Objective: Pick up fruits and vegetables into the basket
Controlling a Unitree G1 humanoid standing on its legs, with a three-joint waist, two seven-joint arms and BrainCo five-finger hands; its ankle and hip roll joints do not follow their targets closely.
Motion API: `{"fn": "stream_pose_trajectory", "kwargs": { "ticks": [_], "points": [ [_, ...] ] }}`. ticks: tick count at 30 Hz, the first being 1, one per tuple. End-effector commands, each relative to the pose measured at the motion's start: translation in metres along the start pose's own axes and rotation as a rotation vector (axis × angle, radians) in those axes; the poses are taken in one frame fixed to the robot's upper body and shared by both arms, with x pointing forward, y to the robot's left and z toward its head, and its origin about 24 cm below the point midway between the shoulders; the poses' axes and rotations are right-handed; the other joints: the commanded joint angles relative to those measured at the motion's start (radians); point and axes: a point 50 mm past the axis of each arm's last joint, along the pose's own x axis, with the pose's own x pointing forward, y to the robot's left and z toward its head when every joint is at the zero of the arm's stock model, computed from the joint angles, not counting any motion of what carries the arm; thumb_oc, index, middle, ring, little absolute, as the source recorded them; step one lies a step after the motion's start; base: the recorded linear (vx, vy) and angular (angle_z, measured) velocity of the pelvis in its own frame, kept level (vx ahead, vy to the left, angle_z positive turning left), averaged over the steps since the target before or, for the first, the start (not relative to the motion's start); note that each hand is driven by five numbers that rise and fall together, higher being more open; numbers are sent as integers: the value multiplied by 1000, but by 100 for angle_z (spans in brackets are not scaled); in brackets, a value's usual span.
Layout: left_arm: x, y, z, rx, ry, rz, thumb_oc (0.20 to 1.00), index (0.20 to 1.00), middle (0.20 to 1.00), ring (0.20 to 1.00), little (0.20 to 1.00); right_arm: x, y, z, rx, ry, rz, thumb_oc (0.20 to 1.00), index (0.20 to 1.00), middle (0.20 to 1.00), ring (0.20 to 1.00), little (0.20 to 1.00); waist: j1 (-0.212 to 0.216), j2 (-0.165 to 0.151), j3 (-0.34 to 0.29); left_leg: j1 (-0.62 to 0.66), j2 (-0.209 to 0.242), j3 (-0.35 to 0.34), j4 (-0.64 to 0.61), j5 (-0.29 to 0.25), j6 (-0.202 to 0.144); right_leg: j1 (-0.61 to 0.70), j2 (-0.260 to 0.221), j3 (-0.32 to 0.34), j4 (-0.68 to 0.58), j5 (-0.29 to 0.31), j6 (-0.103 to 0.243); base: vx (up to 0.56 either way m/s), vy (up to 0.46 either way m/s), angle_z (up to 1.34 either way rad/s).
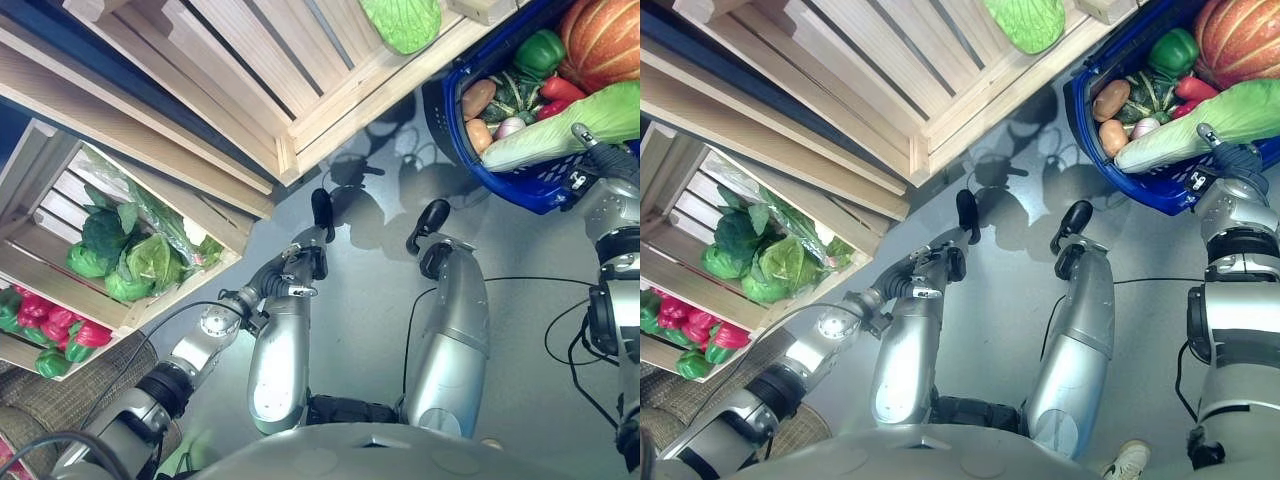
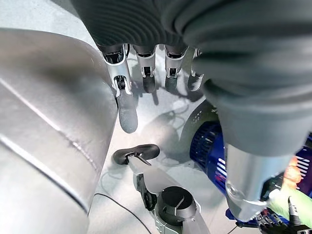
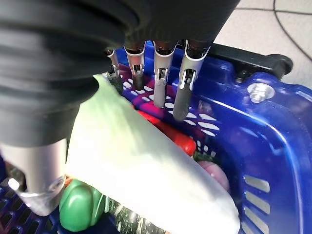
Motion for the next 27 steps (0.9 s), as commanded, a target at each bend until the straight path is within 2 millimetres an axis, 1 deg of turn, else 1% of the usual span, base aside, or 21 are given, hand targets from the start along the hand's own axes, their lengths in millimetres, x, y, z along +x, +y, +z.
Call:
{"fn": "stream_pose_trajectory", "kwargs": {
  "ticks": [1,2,6,10,11,13,14,15,16,17,18,19,20,21,24,25,26,27],
  "points": [
    [-21,-48,-39,-12,130,-134,1000,1000,1000,1000,1000,3,-34,4,-95,-65,-171,1000,1000,1000,1000,1000,-28,100,-25,-23,2,12,138,-192,44,16,50,36,-39,-12,71,-21,40,1],
    [-19,-47,-32,7,82,-125,1000,1000,1000,1000,1000,2,-34,4,-97,-79,-204,1000,1000,1000,1000,1000,-32,97,-25,-10,3,13,126,-187,40,32,54,36,-53,-8,73,-25,57,1],
    [-13,-41,-9,-16,-61,-80,1000,1000,1000,1000,1000,-1,-32,-7,-87,-131,-244,1000,1000,1000,1000,1000,-47,89,-25,46,5,21,86,-174,29,91,64,35,-96,3,77,-11,90,-1],
    [-9,-22,38,-6,-291,-4,1000,1000,1000,1000,1000,-12,-23,-18,-82,-233,-224,1000,1000,1000,1000,1000,-72,67,-25,128,4,35,32,-159,19,181,76,28,-162,20,87,-14,94,-4],
    [-10,-19,46,2,-335,11,1000,1000,1000,1000,1000,-15,-21,-23,-75,-251,-212,1000,1000,1000,1000,1000,-78,60,-25,154,3,40,18,-156,18,206,79,26,-178,25,90,-2,117,-12],
    [-11,-7,72,25,-465,45,1000,1000,1000,1000,1000,-29,-14,-39,-68,-315,-150,1000,1000,1000,1000,1000,-104,41,-25,220,2,47,-15,-149,16,269,90,29,-213,34,98,5,118,-9],
    [-12,-6,74,26,-473,46,1000,1000,1000,1000,1000,-31,-14,-40,-67,-322,-146,1000,1000,1000,1000,1000,-105,39,-25,227,2,48,-20,-148,16,277,91,29,-217,35,99,15,84,-9],
    [-13,-1,86,27,-524,54,1000,1000,1000,1000,1000,-41,-10,-52,-72,-345,-122,1000,1000,1000,1000,1000,-116,28,-25,260,4,50,-34,-147,14,312,94,29,-232,37,102,24,71,-10],
    [-14,3,93,17,-556,60,1000,1000,1000,1000,1000,-49,-7,-61,-66,-363,-99,1000,1000,1000,1000,1000,-126,19,-25,288,4,53,-46,-145,14,339,99,31,-248,41,105,-29,103,-13],
    [-16,10,101,11,-591,83,1000,1000,1000,1000,1000,-58,-8,-71,-69,-388,-68,1000,1000,1000,1000,1000,-138,9,-25,305,6,67,-69,-115,23,360,99,21,-277,73,98,-40,88,-11],
    [-17,12,102,7,-600,94,1000,1000,1000,1000,1000,-62,-8,-75,-79,-397,-55,1000,1000,1000,1000,1000,-141,6,-25,321,7,68,-76,-114,23,375,100,22,-285,75,100,34,69,-12],
    [-18,14,103,0,-607,105,1000,1000,1000,1000,1000,-65,-7,-80,-89,-404,-37,1000,1000,1000,1000,1000,-146,2,-25,350,7,59,-74,-138,14,402,104,34,-281,52,113,14,42,-13],
    [-19,16,106,1,-620,112,1000,1000,1000,1000,1000,-68,-5,-81,-86,-412,-22,1000,1000,1000,1000,1000,-150,-2,-25,348,9,71,-88,-112,23,403,102,23,-300,80,103,39,49,-11],
    [-21,21,110,3,-630,124,1000,1000,1000,1000,1000,-77,-3,-89,-88,-417,9,1000,1000,1000,1000,1000,-157,-11,-25,380,11,72,-103,-107,21,438,105,23,-323,87,107,-29,50,-8],
    [-29,28,114,63,-658,164,1000,1000,1000,1000,1000,-92,-2,-104,-94,-426,75,1000,1000,1000,1000,1000,-174,-29,-25,448,15,77,-130,-102,16,512,111,21,-360,95,113,58,47,-8],
    [-33,32,115,89,-663,195,1000,1000,1000,1000,1000,-100,-3,-111,-98,-426,104,1000,1000,1000,1000,1000,-179,-39,-25,478,17,79,-143,-99,15,545,116,21,-380,101,116,72,28,-12],
    [-37,34,115,119,-672,221,1000,1000,1000,1000,1000,-105,-4,-115,-102,-423,124,1000,1000,1000,1000,1000,-182,-45,-36,496,17,80,-154,-97,14,565,119,21,-395,103,118,102,34,-13],
    [-44,37,116,195,-686,269,1000,1000,1000,1000,1000,-111,-8,-121,-97,-411,150,1000,1000,1000,1000,1000,-186,-54,-53,523,19,82,-172,-96,14,597,122,22,-421,106,122,124,47,-15]
  ]
}}
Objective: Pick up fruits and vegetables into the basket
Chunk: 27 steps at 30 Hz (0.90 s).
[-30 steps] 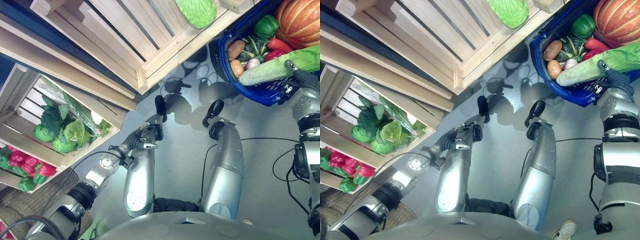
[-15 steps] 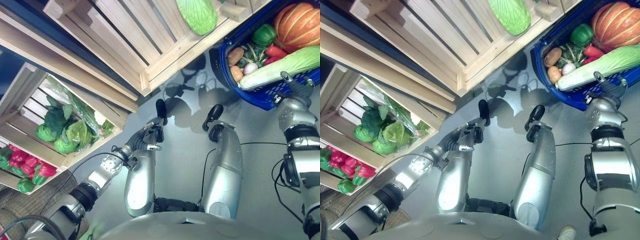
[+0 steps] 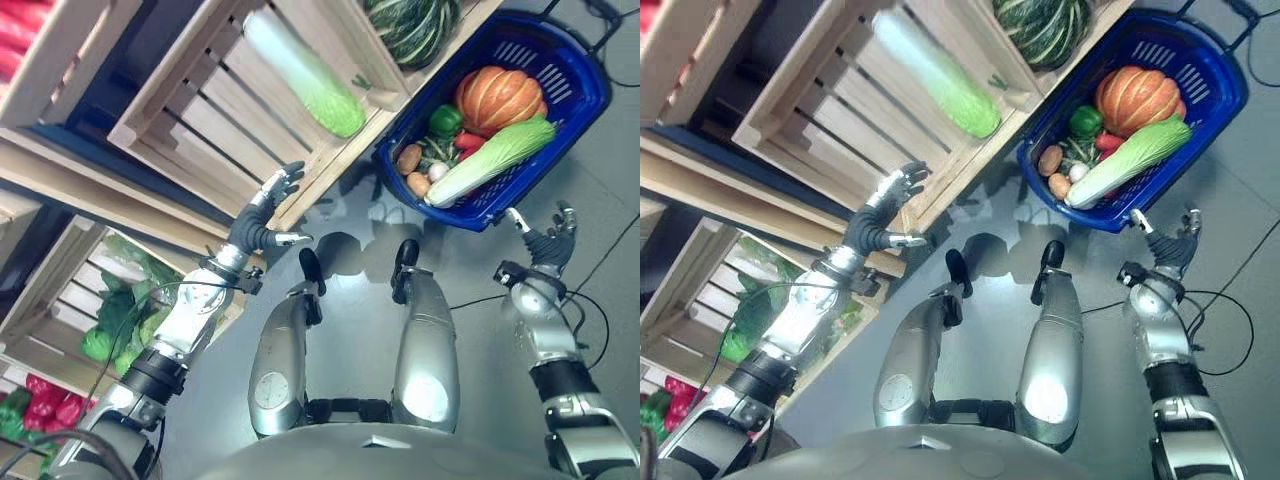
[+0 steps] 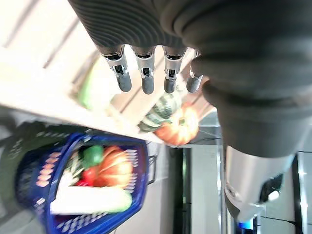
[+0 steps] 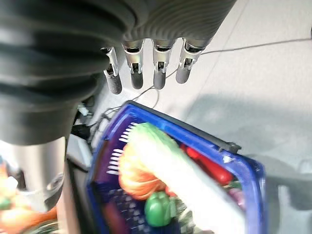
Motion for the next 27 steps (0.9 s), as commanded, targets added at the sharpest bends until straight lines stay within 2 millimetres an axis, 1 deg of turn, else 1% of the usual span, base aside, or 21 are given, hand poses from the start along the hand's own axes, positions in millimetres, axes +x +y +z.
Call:
{"fn": "stream_pose_trajectory", "kwargs": {
  "ticks": [1,2,3,4,5,7,10,12,14,16,18,23,24,27],
  "points": [
    [-15,8,25,198,-135,57,1000,1000,1000,1000,1000,-11,-7,12,38,-107,55,1000,1000,1000,1000,1000,-17,-52,-71,15,6,25,82,-103,18,120,30,22,-163,56,60,134,63,-15],
    [-17,11,27,266,-138,84,1000,1000,1000,1000,1000,-15,-8,9,35,-101,70,1000,1000,1000,1000,1000,-21,-55,-83,31,6,27,71,-101,18,135,32,24,-175,58,62,97,54,-10],
    [-18,11,27,297,-138,98,1000,1000,1000,1000,1000,-17,-9,8,36,-99,74,1000,1000,1000,1000,1000,-22,-57,-86,36,6,28,67,-100,18,140,33,25,-179,58,63,96,64,-9],
    [-20,16,28,398,-136,141,1000,1000,1000,1000,1000,-20,-11,7,36,-98,97,1000,1000,1000,1000,1000,-27,-59,-98,51,6,32,58,-100,18,155,34,27,-190,59,66,73,54,-10],
    [-20,18,29,448,-138,159,1000,1000,1000,1000,1000,-23,-12,7,33,-99,109,1000,1000,1000,1000,1000,-30,-60,-102,57,5,34,57,-101,19,161,34,28,-194,58,68,104,88,-11],
    [-20,29,31,686,-156,248,1000,1000,1000,1000,1000,-25,-15,11,9,-123,153,1000,1000,1000,1000,1000,-45,-63,-117,66,4,44,62,-106,18,171,34,35,-200,55,70,77,101,-10],
    [-14,49,36,909,-168,340,1000,1000,1000,1000,1000,-24,-15,20,-26,-163,199,1000,1000,1000,1000,1000,-68,-60,-117,59,7,56,86,-118,19,158,28,50,-187,47,71,30,118,-12],
    [-5,66,41,1074,-174,416,1000,1000,1000,1000,1000,-21,-14,30,-54,-205,241,1000,1000,1000,1000,1000,-94,-51,-107,45,9,71,110,-124,18,131,25,67,-168,41,71,1,186,-9],
    [2,78,43,1178,-160,449,1000,1000,1000,1000,1000,-19,-12,37,-68,-231,265,1000,1000,1000,1000,1000,-115,-46,-101,34,9,83,125,-127,19,110,25,84,-156,38,70,-7,166,-13],
    [10,96,46,1295,-129,482,1000,1000,1000,1000,1000,-19,-11,44,-89,-264,299,1000,1000,1000,1000,1000,-148,-38,-91,21,9,101,143,-128,17,82,26,108,-141,34,69,-1,170,-22],
    [16,107,45,1380,-104,499,1000,1000,1000,1000,1000,-19,-10,49,-113,-293,321,1000,1000,1000,1000,1000,-171,-32,-82,12,11,115,155,-127,15,63,26,126,-132,33,70,10,156,-21],
    [25,135,42,1553,-42,559,1000,1000,1000,1000,1000,-17,-9,61,-165,-369,369,1000,1000,1000,1000,1000,-235,-12,-57,-6,16,153,179,-120,9,17,26,175,-119,32,75,31,148,-18],
    [27,142,43,1598,-28,581,1000,1000,1000,1000,1000,-17,-8,63,-183,-388,381,1000,1000,1000,1000,1000,-250,-6,-51,-7,17,151,190,-142,-3,9,31,193,-108,7,84,66,113,-21],
    [33,156,44,1673,8,598,1000,1000,1000,1000,1000,-17,-6,65,-193,-404,399,1000,1000,1000,1000,1000,-279,-4,-32,-29,24,168,213,-144,-7,-22,38,213,-96,5,84,6,73,-19]
  ]
}}
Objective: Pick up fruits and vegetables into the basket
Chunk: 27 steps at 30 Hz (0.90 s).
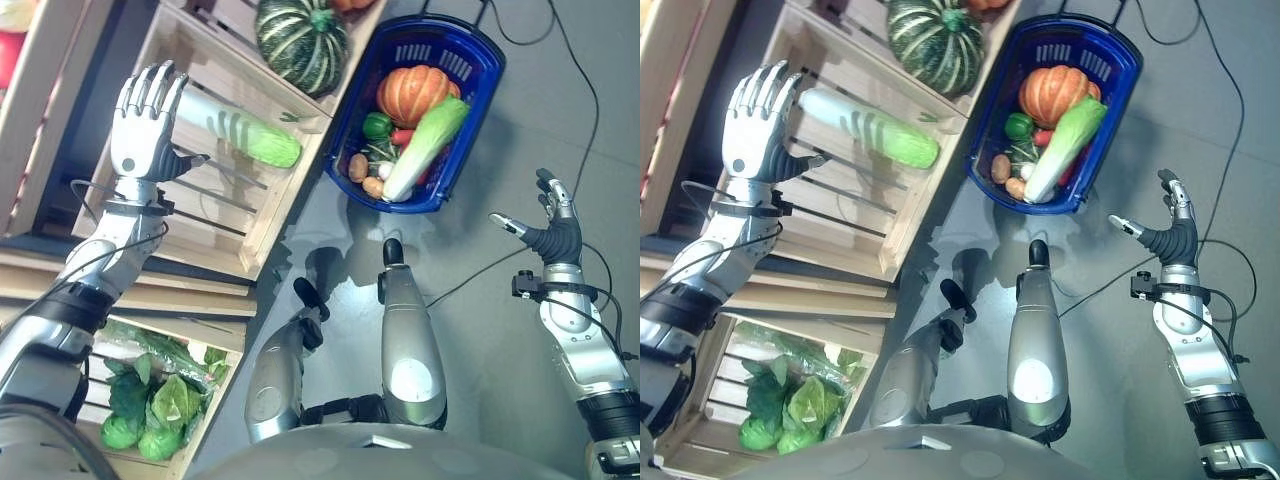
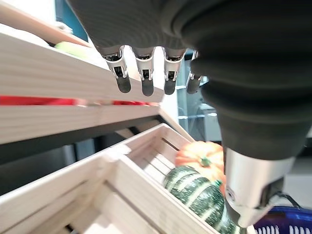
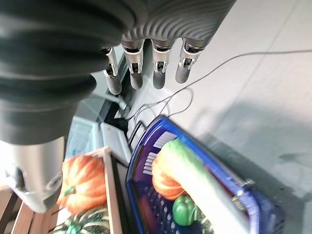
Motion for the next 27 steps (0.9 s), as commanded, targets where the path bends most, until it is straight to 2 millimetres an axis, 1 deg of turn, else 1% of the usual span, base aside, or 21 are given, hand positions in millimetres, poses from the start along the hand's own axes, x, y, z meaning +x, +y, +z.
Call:
{"fn": "stream_pose_trajectory", "kwargs": {
  "ticks": [1,6,11,16,22,25,27],
  "points": [
    [16,12,-26,159,47,76,1000,1000,1000,1000,1000,1,-1,18,-7,-125,22,1000,1000,1000,1000,1000,-72,3,-13,-111,32,13,228,-117,-6,15,8,40,-109,-8,66,-21,41,-23],
    [28,9,-35,201,80,7,1000,1000,1000,1000,1000,1,-1,17,-4,-126,24,1000,1000,1000,1000,1000,-96,5,-12,-148,36,33,239,-114,-8,-32,13,56,-108,0,69,-18,27,-10],
    [29,3,-47,273,112,-102,1000,1000,1000,1000,1000,0,-3,17,-1,-130,19,1000,1000,1000,1000,1000,-114,10,-12,-189,40,52,253,-107,-14,-84,12,66,-106,9,74,-24,24,-9],
    [23,-5,-60,325,169,-204,1000,1000,1000,1000,1000,1,-5,17,0,-142,-6,1000,1000,1000,1000,1000,-121,22,-12,-230,35,64,262,-105,-15,-134,10,79,-104,18,78,-21,43,-6],
    [10,-12,-73,335,237,-325,1000,1000,1000,1000,1000,2,-4,19,2,-163,-28,1000,1000,1000,1000,1000,-112,34,-12,-292,30,66,282,-113,-13,-199,5,88,-91,26,81,-20,21,-1],
    [0,-16,-81,335,292,-389,1000,1000,1000,1000,1000,4,-5,21,4,-171,-48,1000,1000,1000,1000,1000,-104,42,-12,-323,25,67,287,-116,-11,-236,3,94,-83,28,82,-24,45,2],
    [-4,-17,-84,344,308,-403,1000,1000,1000,1000,1000,5,-6,22,4,-173,-57,1000,1000,1000,1000,1000,-101,45,-12,-334,23,67,290,-118,-11,-246,1,95,-81,29,82,-15,41,1]
  ]
}}
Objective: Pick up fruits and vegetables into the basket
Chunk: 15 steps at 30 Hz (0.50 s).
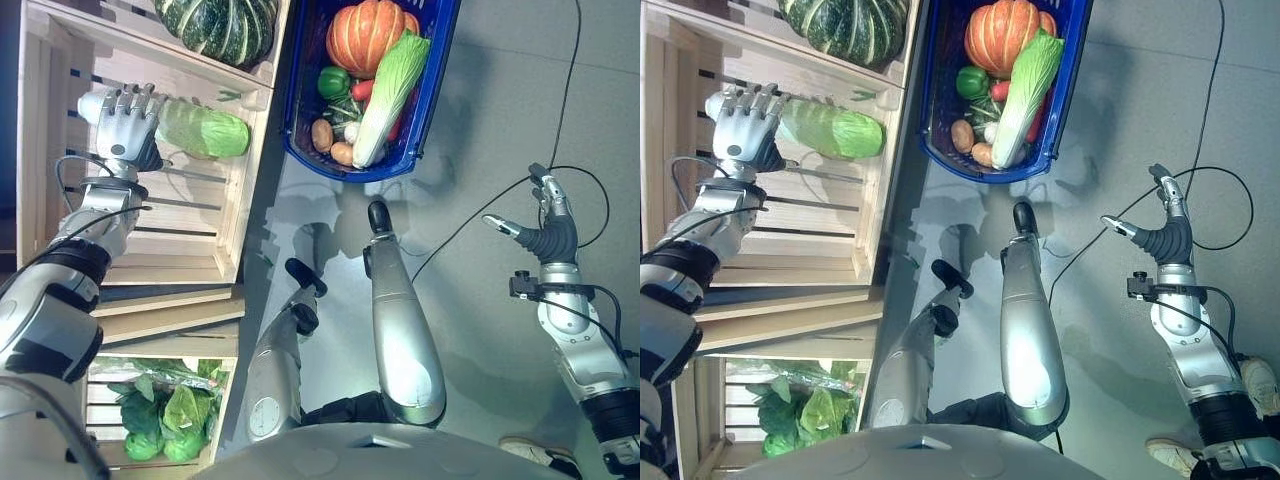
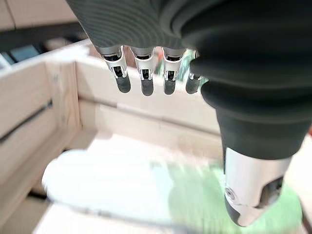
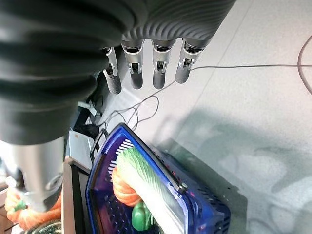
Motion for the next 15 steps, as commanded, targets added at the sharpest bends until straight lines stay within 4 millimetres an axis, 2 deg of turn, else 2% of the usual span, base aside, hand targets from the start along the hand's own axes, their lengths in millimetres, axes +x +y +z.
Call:
{"fn": "stream_pose_trajectory", "kwargs": {
  "ticks": [1,4,8,15],
  "points": [
    [-11,-5,-37,27,177,-49,1000,1000,1000,1000,1000,4,-8,13,7,-93,-57,1000,1000,1000,1000,1000,-47,20,-16,-141,26,7,264,-123,-9,5,-8,29,-135,16,101,-9,35,3],
    [-17,-10,-45,54,224,-76,1000,1000,1000,1000,1000,5,-10,15,-1,-105,-77,1000,1000,1000,1000,1000,-40,23,-16,-167,24,5,272,-127,-7,-22,-11,32,-126,17,101,-6,45,5],
    [-26,-12,-60,175,280,-70,1000,1000,1000,1000,1000,7,-14,17,-16,-119,-102,1000,1000,1000,1000,1000,-31,27,-16,-199,20,3,279,-135,-4,-56,-17,32,-116,20,101,5,53,1],
    [-30,-1,-75,335,354,43,1000,1000,1000,1000,1000,9,-15,20,-50,-159,-144,1000,1000,1000,1000,1000,-23,30,-16,-246,13,1,305,-167,9,-108,-22,43,-89,20,101,19,34,3]
  ]
}}
